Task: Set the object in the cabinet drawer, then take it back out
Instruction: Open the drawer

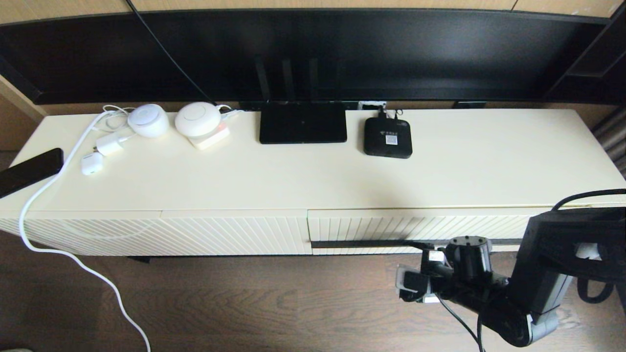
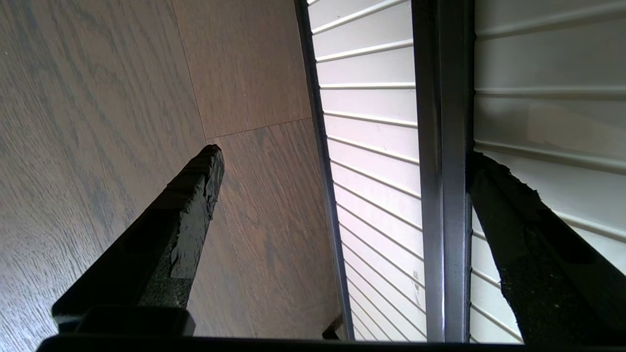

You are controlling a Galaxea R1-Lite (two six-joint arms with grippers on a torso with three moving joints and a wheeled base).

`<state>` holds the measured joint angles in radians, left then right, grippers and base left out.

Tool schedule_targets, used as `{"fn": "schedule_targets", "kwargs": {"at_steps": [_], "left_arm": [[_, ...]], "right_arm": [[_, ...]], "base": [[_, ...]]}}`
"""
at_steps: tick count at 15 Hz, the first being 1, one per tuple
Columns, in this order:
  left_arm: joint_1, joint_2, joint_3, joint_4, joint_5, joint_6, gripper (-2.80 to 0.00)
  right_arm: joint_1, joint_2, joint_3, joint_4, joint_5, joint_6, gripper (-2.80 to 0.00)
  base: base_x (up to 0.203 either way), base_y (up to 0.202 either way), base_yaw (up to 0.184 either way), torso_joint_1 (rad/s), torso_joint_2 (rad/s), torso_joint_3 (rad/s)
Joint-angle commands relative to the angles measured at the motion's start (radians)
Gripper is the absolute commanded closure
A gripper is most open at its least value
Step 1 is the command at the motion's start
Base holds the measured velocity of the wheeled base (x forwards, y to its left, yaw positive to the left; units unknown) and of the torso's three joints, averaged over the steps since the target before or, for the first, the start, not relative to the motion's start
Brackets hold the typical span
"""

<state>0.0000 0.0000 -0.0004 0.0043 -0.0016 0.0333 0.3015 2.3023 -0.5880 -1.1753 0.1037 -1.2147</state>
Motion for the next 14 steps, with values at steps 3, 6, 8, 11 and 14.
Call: {"fn": "schedule_targets", "kwargs": {"at_steps": [3, 6, 8, 11, 14], "left_arm": [[0.0, 0.002, -0.001, 0.0, 0.0, 0.0, 0.0], [0.0, 0.001, 0.0, -0.001, 0.0, 0.0, 0.0], [0.0, 0.002, -0.001, 0.0, 0.0, 0.0, 0.0], [0.0, 0.0, 0.0, -0.001, 0.0, 0.0, 0.0], [0.0, 0.001, 0.0, 0.0, 0.0, 0.0, 0.0]], "right_arm": [[-0.001, -0.01, 0.074, -0.001, 0.002, -0.008, -2.8], [-0.001, -0.031, 0.127, -0.005, 0.002, -0.008, -2.8], [0.004, -0.055, 0.18, -0.007, 0.002, -0.008, -2.8], [0.027, -0.122, 0.266, -0.005, 0.002, -0.007, -2.8], [0.045, -0.216, 0.331, 0.0, 0.002, -0.006, -2.8]], "base": [[0.0, 0.0, 0.0, 0.0, 0.0, 0.0], [0.0, 0.0, 0.0, 0.0, 0.0, 0.0], [0.0, 0.0, 0.0, 0.0, 0.0, 0.0], [0.0, 0.0, 0.0, 0.0, 0.0, 0.0], [0.0, 0.0, 0.0, 0.0, 0.0, 0.0]]}}
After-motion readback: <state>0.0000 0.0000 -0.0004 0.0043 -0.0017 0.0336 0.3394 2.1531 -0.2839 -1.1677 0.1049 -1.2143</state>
